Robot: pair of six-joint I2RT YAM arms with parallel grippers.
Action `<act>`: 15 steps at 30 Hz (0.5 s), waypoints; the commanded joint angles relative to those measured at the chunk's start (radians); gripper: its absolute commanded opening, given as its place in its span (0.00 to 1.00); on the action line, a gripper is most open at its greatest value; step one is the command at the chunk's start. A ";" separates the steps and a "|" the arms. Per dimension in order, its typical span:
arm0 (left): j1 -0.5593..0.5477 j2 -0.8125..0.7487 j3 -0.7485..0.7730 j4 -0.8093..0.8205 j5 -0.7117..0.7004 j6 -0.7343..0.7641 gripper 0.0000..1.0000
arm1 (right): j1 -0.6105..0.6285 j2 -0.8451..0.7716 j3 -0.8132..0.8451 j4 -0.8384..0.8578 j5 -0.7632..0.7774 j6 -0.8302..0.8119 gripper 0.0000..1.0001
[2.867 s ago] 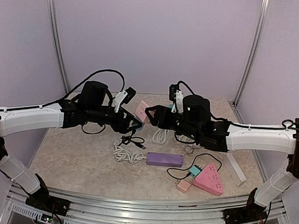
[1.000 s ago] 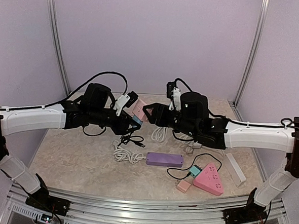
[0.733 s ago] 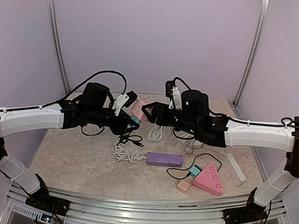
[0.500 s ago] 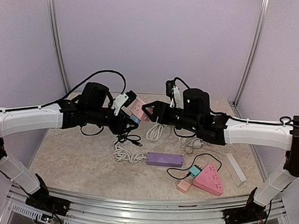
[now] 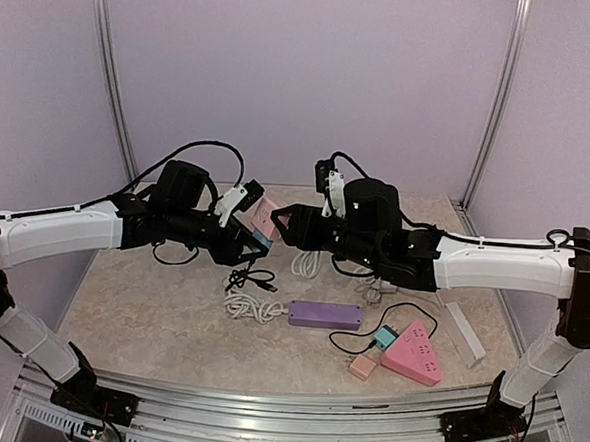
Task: Pull the plug off the socket
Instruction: Remove the plug from the socket.
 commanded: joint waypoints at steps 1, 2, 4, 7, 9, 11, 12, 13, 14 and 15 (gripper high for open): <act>0.022 0.009 0.039 0.017 0.030 -0.030 0.14 | 0.041 0.001 0.038 -0.009 0.071 -0.062 0.00; 0.020 0.010 0.039 0.016 0.025 -0.027 0.14 | 0.041 0.000 0.037 -0.011 0.069 -0.058 0.00; 0.012 0.006 0.038 0.011 0.002 -0.012 0.14 | 0.038 -0.001 0.040 -0.014 0.064 -0.054 0.00; -0.013 -0.004 0.033 0.002 -0.048 0.021 0.14 | 0.019 -0.008 0.029 0.002 0.016 -0.036 0.00; -0.033 -0.010 0.028 -0.001 -0.070 0.043 0.14 | -0.004 -0.017 0.011 0.030 -0.048 -0.008 0.00; -0.051 -0.016 0.024 -0.004 -0.093 0.066 0.14 | -0.036 -0.014 0.001 0.046 -0.107 0.020 0.00; -0.061 -0.019 0.021 -0.007 -0.105 0.077 0.14 | -0.045 -0.013 -0.001 0.052 -0.134 0.031 0.00; -0.071 -0.020 0.020 -0.008 -0.118 0.089 0.14 | -0.052 -0.011 -0.002 0.052 -0.150 0.036 0.00; -0.079 -0.022 0.018 -0.011 -0.130 0.099 0.14 | -0.057 -0.008 0.001 0.051 -0.155 0.040 0.00; -0.085 -0.022 0.016 -0.013 -0.141 0.105 0.14 | -0.060 -0.004 0.004 0.047 -0.168 0.042 0.00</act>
